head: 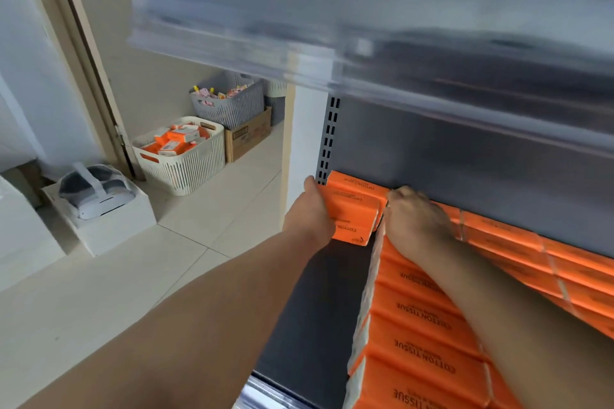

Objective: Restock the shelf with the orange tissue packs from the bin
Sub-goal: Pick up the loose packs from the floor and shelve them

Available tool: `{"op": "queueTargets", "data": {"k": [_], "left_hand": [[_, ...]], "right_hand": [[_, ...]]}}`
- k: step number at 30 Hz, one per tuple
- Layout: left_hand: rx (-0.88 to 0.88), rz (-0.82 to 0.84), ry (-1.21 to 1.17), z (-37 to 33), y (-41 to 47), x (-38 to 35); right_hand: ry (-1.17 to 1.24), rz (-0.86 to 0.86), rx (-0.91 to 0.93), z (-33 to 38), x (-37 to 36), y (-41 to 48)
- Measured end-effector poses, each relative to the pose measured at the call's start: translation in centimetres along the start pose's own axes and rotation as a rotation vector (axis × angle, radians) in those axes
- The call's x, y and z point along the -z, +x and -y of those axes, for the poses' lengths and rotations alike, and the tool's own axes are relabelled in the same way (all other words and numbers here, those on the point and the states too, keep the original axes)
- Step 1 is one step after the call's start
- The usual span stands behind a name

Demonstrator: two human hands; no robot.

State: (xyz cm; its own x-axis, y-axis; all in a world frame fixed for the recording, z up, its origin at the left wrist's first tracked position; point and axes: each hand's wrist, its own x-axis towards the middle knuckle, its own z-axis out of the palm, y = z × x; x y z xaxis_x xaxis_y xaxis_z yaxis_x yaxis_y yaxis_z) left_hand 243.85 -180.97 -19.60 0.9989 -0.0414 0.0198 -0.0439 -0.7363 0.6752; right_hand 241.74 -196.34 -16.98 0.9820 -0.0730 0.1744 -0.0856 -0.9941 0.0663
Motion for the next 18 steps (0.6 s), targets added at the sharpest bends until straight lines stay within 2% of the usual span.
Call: {"op": "queueTargets", "data": {"k": [11,18], "left_hand": [[-0.034,0.082,-0.039,-0.6,0.2,-0.6],[-0.013,0.095,0.084,0.0,-1.3,1.3]], "right_hand": [[-0.027,-0.012,0.028,0.5,0.0,-0.5],[0.013,0.036,0.037,2.0,0.8,-1.4]]}}
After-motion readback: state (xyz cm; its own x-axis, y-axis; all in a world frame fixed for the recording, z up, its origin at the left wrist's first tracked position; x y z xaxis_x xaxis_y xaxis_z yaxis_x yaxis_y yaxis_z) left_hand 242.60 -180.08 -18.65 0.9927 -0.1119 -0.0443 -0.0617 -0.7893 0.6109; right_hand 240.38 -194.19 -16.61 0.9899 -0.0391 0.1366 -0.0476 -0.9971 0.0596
